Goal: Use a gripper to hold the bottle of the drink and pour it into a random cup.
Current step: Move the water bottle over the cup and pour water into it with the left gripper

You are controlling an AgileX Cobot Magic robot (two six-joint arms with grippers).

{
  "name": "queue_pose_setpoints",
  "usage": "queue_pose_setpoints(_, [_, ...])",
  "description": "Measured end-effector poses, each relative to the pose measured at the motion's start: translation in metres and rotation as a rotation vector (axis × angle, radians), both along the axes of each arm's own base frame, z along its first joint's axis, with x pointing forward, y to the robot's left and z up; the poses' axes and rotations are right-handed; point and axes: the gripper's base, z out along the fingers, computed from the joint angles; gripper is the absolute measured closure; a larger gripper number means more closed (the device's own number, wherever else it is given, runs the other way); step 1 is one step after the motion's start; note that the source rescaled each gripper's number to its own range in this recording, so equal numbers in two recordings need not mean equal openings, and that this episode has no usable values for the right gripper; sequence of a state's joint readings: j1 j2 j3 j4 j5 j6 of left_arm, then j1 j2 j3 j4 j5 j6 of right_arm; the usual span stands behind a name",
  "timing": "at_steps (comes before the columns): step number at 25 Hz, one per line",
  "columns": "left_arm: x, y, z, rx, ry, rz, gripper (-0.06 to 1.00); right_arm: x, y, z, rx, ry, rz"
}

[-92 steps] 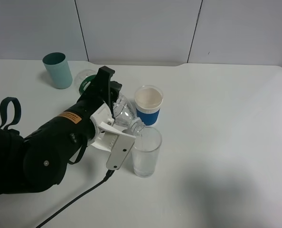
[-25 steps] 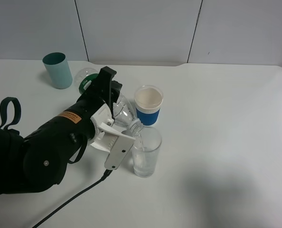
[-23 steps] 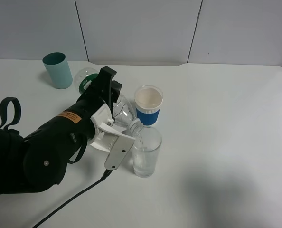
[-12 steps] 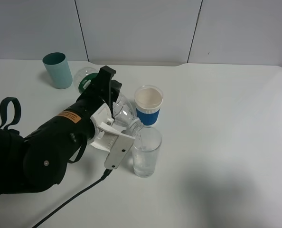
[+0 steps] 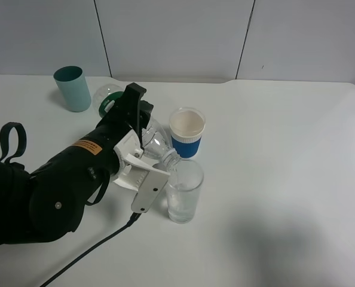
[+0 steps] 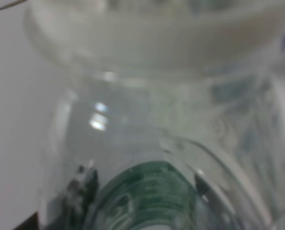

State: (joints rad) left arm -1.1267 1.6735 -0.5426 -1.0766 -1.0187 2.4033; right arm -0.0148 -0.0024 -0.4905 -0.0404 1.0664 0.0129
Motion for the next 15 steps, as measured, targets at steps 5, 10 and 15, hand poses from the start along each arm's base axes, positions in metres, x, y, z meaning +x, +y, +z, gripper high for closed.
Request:
queue_pose_setpoints(5, [0.0000,0.0000,0.0000,0.015,-0.004,-0.004,0.92,0.0000,0.0000,0.0000,0.000,0.000,0.000])
queue_pose_setpoints(10, [0.0000,0.0000,0.0000,0.040,-0.010,-0.011,0.92,0.0000,0.0000,0.0000,0.000,0.000,0.000])
queue_pose_setpoints(15, [0.0000,0.0000,0.0000,0.042,-0.011,-0.011,0.92,0.0000,0.0000,0.0000,0.000,0.000,0.000])
